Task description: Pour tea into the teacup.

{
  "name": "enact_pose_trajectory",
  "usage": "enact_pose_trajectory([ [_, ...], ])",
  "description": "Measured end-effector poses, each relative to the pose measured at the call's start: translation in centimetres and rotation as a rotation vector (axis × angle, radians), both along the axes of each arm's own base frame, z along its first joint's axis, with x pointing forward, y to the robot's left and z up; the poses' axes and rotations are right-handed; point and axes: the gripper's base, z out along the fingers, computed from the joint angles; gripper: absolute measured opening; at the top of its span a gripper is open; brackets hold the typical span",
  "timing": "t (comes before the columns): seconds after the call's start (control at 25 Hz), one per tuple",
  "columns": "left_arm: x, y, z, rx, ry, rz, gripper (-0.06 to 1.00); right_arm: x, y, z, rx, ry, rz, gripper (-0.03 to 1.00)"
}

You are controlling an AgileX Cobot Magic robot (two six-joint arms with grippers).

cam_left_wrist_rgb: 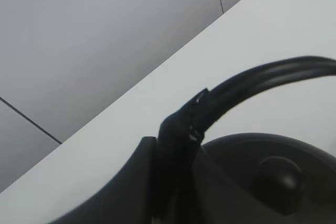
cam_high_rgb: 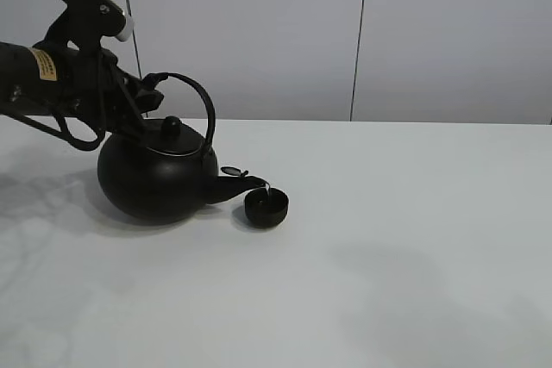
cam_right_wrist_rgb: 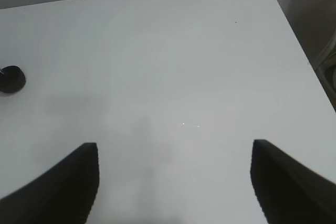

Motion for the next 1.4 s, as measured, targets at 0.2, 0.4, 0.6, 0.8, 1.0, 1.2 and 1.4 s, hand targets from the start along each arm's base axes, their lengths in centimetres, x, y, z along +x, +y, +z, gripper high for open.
enact_pose_trajectory([
  [0.2, 0.0, 0.0, 0.0, -0.022, 0.012, 0.009, 0.11, 0.0, 0.0, 0.0, 0.000, 0.001, 0.000, 0.55],
  [0.4, -0.3, 0.0, -0.3, -0.124, 0.065, 0.043, 0.11, 0.0, 0.0, 0.0, 0.000, 0.001, 0.000, 0.55],
  [0.6, -0.8, -0.1, -0.2, -0.218, 0.055, 0.049, 0.11, 0.0, 0.0, 0.0, 0.000, 0.001, 0.000, 0.55],
  [0.8, -2.1, 1.3, -0.1, -0.285, 0.027, 0.099, 0.11, 0.0, 0.0, 0.0, 0.000, 0.001, 0.000, 0.55],
  [1.0, -3.5, 4.0, 0.0, -0.342, -0.025, 0.155, 0.11, 0.0, 0.0, 0.0, 0.000, 0.001, 0.000, 0.55],
  [1.2, -5.1, 6.0, -1.1, -0.395, -0.019, 0.229, 0.11, 0.0, 0.0, 0.0, 0.000, 0.001, 0.000, 0.55],
  [1.4, -6.8, 7.1, -2.5, -0.401, 0.041, 0.295, 0.11, 0.0, 0.0, 0.0, 0.000, 0.000, 0.000, 0.55],
])
